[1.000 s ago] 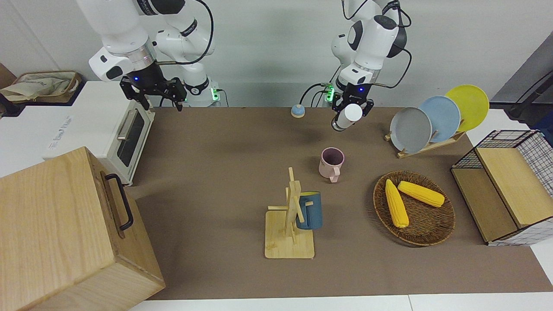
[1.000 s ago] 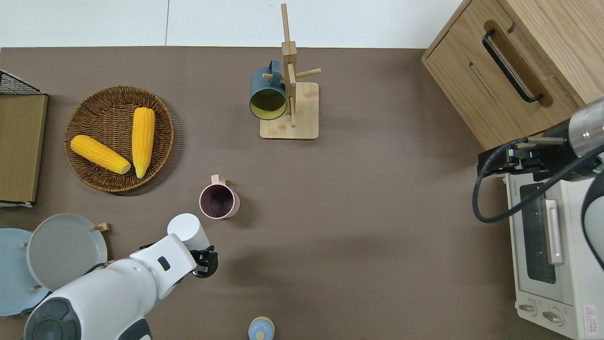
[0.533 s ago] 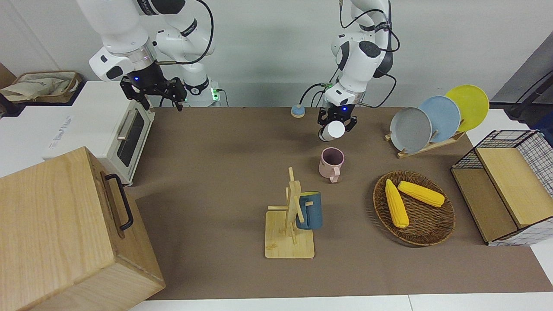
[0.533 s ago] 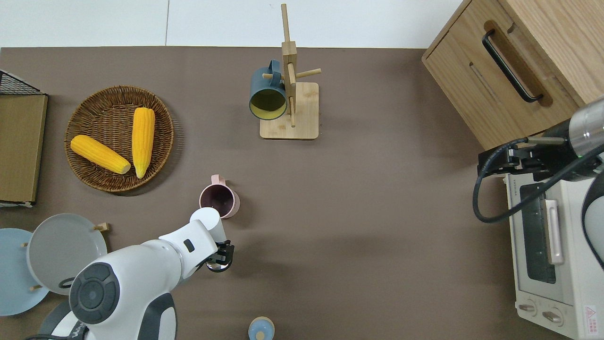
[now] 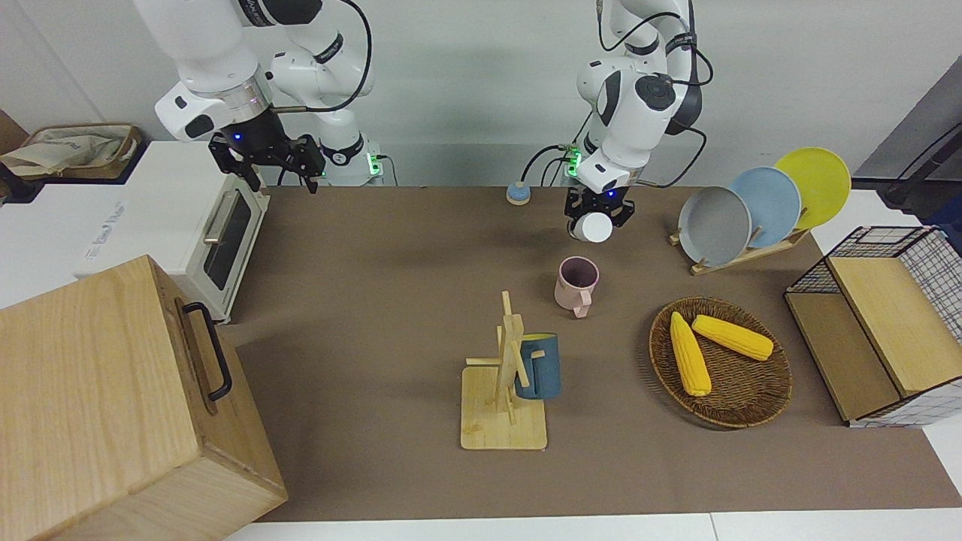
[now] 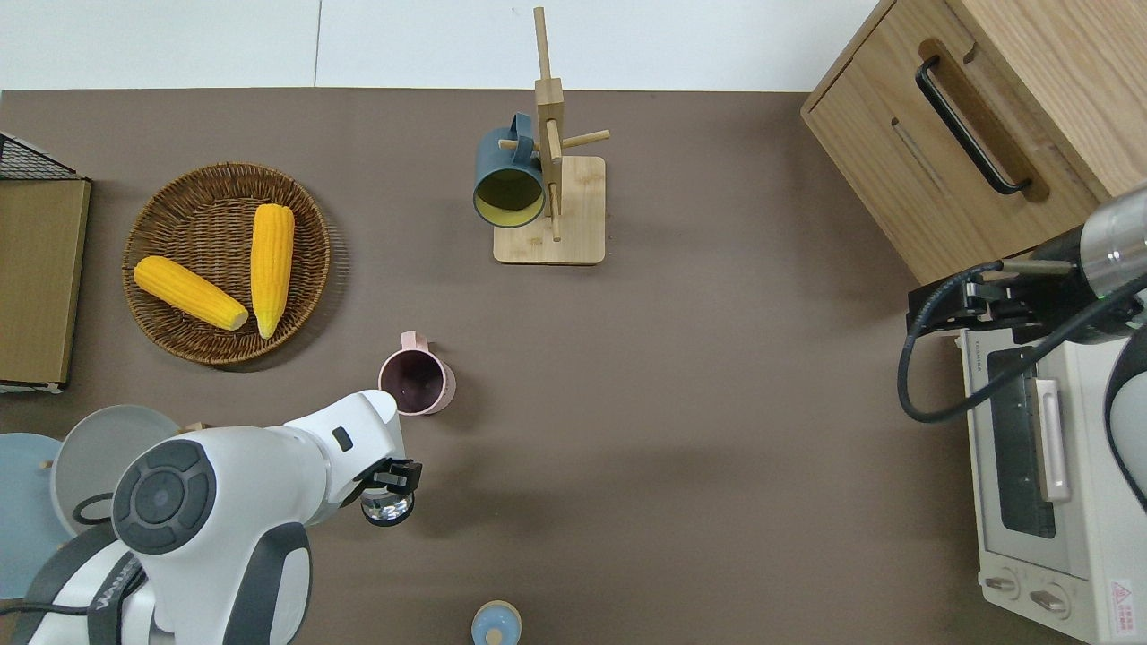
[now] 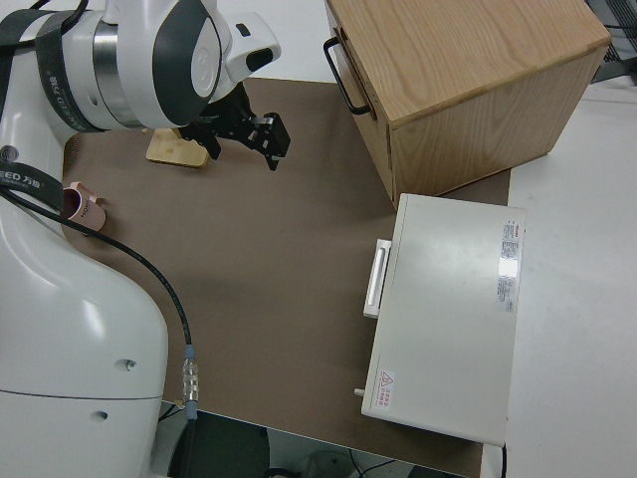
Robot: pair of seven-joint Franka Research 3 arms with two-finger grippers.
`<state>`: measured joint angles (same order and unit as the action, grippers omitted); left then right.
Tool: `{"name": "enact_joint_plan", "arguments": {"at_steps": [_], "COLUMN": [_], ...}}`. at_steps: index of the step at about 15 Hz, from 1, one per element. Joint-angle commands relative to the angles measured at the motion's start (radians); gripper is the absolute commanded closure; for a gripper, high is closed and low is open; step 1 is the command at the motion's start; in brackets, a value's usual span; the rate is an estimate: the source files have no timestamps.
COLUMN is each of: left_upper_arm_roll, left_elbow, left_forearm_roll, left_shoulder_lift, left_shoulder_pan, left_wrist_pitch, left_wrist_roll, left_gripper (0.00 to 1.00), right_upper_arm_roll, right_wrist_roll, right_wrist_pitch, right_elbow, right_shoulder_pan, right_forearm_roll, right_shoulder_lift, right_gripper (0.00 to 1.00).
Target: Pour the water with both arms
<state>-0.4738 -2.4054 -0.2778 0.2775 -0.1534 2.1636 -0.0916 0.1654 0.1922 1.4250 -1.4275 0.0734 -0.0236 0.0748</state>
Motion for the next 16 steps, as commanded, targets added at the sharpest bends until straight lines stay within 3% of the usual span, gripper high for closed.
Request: {"name": "enact_joint_plan", "arguments": {"at_steps": [1,7,11,16], "left_upper_arm_roll": [-0.003,-0.003,-0.003,-0.003], "left_elbow": [0.123,0.261,0.276,0.304], "left_forearm_roll": [0.091,0.118,0.120,0.123], "left_shoulder_lift": [-0.096,-0.196,-0.199,-0.255], "left_shoulder_pan": [0.000,-0.002,0.002,0.002], "left_wrist_pitch": [-0.086,-0.278,-0.335,-0.349], "left_wrist_roll": [0.078,0.084,0.087,0.115], "left_gripper": [1.00,1.00,1.00,1.00], "right_upper_arm_roll": [0.008,0.008,0.008,0.008], "right_wrist_roll": [-0.019,-0.019,-0.019,-0.019], "right_wrist_pitch": [0.008,0.008,0.008,0.008], "right_elbow": [-0.005,-0.005,-0.005,-0.005], "right_shoulder_pan": [0.016,0.016,0.016,0.016], "right_forearm_roll": [-0.021,-0.021,-0.021,-0.021], "right_shoulder_lift": [-0.010,-0.010,-0.010,-0.010], "right_gripper": [0.009,0.009,0.009,0.009]}}
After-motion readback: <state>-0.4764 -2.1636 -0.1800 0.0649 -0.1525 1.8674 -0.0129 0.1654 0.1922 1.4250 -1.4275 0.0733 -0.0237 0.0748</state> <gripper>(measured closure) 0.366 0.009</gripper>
